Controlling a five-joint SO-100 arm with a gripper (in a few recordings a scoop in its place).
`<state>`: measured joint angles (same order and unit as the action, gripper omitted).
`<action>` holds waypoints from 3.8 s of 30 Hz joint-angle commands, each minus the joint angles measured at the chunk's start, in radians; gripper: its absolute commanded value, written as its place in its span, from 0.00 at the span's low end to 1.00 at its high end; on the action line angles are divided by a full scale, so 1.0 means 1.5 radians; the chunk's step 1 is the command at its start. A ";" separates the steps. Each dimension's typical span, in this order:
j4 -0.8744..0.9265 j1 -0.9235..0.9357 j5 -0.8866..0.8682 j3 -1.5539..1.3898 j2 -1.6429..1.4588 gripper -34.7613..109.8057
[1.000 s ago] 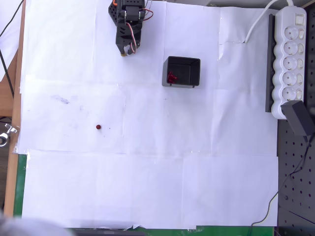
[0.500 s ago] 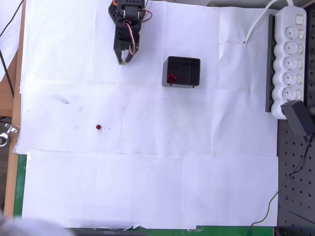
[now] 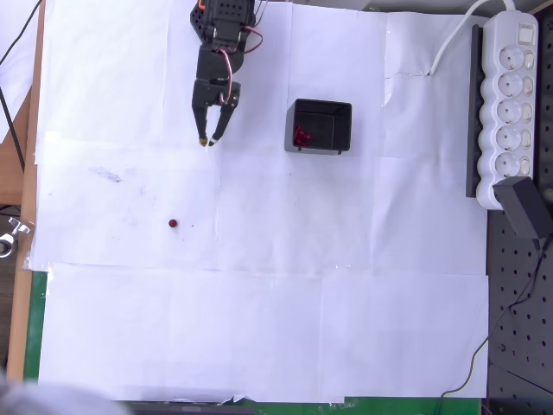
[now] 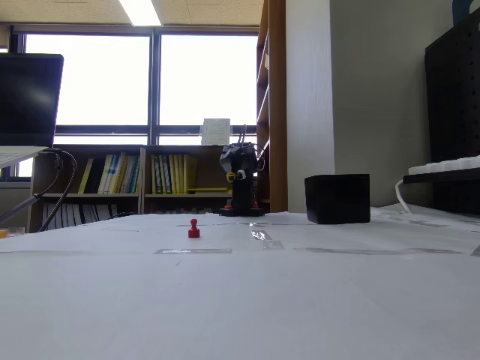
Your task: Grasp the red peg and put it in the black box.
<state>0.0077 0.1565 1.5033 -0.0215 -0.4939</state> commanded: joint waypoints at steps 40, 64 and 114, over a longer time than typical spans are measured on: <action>-0.646 0.090 0.038 -0.393 -0.895 0.35; -0.616 0.089 0.044 -0.589 -1.040 0.45; -0.590 0.060 0.055 -0.807 -1.226 0.49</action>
<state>-0.8744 0.2577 1.5754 -1.1689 -2.3363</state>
